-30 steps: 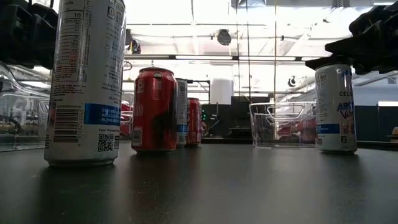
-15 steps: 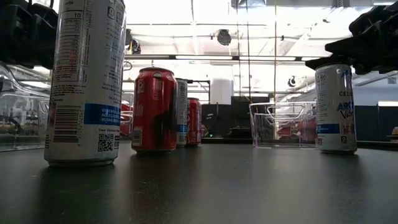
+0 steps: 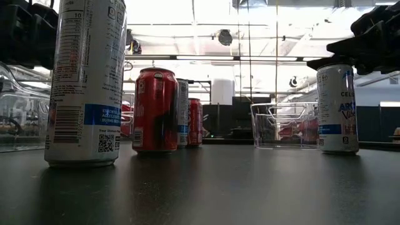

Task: Sort soda cans

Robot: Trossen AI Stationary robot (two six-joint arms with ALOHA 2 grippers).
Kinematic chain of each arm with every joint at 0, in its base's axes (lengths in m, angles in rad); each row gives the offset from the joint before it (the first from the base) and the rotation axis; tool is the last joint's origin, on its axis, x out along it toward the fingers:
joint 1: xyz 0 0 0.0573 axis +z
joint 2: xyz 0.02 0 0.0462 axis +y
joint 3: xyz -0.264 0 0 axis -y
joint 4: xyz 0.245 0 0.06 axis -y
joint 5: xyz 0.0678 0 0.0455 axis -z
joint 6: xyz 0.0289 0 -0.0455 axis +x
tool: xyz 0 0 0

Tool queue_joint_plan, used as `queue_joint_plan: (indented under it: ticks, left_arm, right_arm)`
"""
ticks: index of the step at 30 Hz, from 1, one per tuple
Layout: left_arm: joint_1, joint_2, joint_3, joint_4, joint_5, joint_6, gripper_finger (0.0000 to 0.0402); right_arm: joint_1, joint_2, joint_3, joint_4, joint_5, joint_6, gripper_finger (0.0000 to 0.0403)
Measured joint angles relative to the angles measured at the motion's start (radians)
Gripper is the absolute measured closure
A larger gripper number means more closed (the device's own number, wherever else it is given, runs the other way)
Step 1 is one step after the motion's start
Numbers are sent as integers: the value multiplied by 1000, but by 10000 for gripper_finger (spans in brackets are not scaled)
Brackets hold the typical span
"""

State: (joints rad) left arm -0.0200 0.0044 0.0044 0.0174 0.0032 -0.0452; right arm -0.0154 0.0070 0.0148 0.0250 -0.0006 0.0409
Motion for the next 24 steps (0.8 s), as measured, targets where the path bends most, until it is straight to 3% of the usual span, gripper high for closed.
queue_joint_plan:
  ticks: [24]
  left_arm:
    - [0,0,0,0,0,0,71]
  right_arm:
    - [0,0,0,0,0,0,64]
